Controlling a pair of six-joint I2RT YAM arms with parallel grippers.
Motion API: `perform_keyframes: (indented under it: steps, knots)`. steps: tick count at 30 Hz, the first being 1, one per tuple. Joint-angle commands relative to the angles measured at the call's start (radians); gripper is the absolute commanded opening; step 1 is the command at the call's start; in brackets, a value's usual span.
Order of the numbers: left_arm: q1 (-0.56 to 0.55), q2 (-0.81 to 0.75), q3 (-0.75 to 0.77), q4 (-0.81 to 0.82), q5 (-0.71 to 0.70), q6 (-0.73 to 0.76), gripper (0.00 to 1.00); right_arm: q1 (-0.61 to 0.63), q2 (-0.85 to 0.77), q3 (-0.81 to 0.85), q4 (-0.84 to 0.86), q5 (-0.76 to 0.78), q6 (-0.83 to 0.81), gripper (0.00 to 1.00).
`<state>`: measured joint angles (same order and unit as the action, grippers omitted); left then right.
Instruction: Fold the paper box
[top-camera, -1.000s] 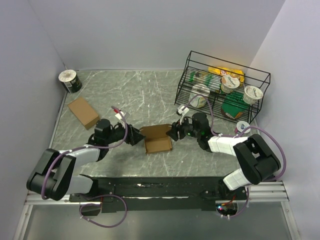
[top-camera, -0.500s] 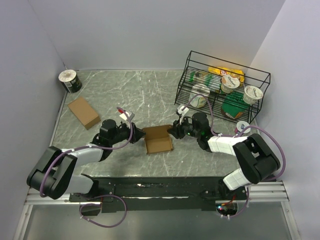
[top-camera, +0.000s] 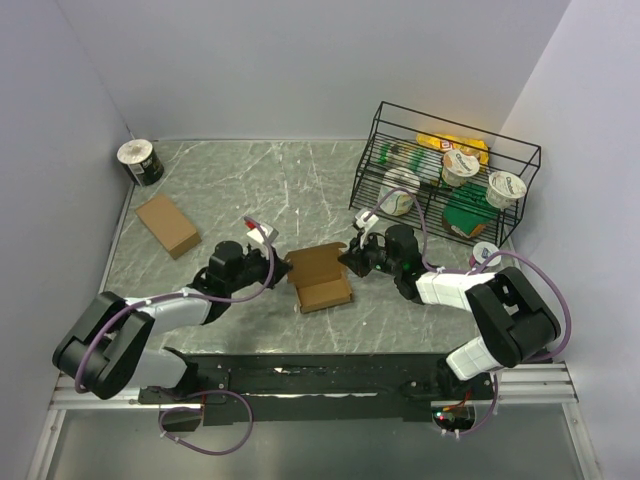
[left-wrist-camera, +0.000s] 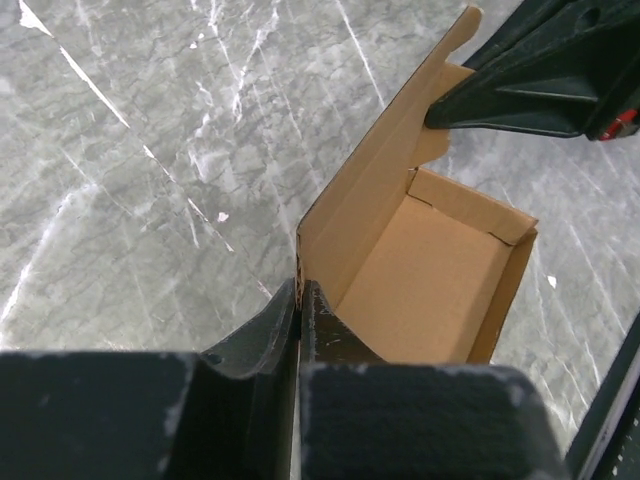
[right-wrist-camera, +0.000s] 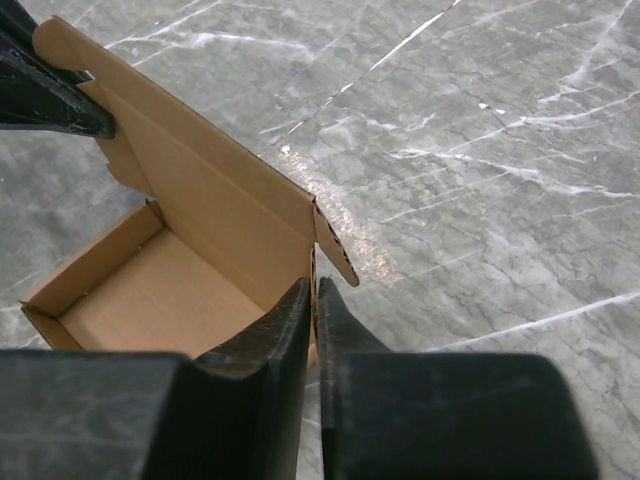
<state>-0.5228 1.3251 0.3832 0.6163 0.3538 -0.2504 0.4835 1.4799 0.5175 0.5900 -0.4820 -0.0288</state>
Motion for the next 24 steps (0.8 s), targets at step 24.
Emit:
perform_keyframes:
  steps: [24]
  knots:
    - [-0.235,-0.018,0.163,-0.145,-0.567,-0.159,0.01,0.397,-0.125,-0.047,0.047,0.799,0.027,0.00]
